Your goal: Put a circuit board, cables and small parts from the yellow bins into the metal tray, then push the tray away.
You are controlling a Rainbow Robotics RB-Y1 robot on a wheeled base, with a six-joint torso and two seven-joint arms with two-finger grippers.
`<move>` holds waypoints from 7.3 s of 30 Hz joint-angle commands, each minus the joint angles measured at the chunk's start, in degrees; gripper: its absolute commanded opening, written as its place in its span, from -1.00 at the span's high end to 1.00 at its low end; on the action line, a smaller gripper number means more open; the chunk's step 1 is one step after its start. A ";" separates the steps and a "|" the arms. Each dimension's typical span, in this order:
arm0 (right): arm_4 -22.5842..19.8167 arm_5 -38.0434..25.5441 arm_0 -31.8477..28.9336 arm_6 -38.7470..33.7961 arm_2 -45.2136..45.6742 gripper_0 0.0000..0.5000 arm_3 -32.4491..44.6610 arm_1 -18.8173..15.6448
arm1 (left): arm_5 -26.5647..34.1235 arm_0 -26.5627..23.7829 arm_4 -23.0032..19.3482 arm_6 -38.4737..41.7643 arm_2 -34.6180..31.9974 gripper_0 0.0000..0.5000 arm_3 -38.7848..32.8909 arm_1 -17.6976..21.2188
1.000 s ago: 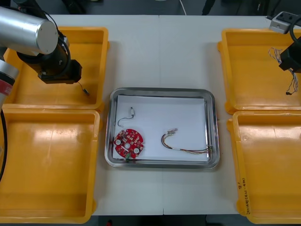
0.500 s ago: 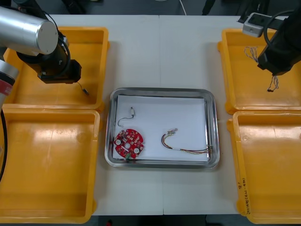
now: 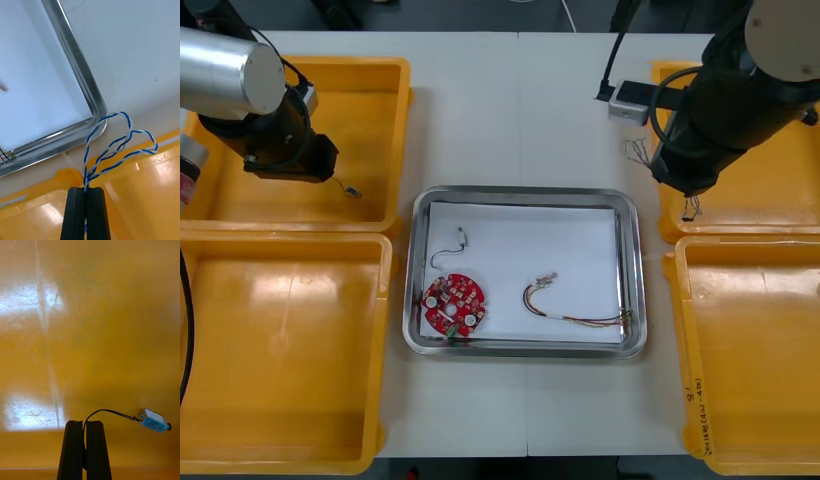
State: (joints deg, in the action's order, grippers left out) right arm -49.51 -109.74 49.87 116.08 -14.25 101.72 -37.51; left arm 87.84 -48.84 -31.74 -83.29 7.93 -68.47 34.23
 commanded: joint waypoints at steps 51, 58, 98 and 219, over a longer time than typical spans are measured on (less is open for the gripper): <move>19.37 16.14 -5.40 20.59 -18.01 1.00 -6.45 14.30 | -2.50 -1.43 1.51 -11.81 -8.90 -1.00 4.93 5.67; 19.19 17.81 -5.93 21.29 -18.71 1.00 -8.38 14.30 | 2.07 -1.52 1.42 -10.05 -8.90 -1.00 0.18 5.67; 18.93 3.75 -3.90 11.27 -15.90 -1.00 1.29 14.22 | -0.74 1.20 -3.77 0.58 -3.97 -1.00 -2.46 2.33; -5.86 -0.26 -43.19 -45.24 40.53 -1.00 17.90 -16.46 | 17.63 -0.03 -2.01 13.15 -1.78 1.00 -25.83 -2.59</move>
State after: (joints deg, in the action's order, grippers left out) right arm -55.32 -109.76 7.93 73.25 23.83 118.04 -51.25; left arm 103.75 -45.36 -33.43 -80.73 5.05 -89.68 33.14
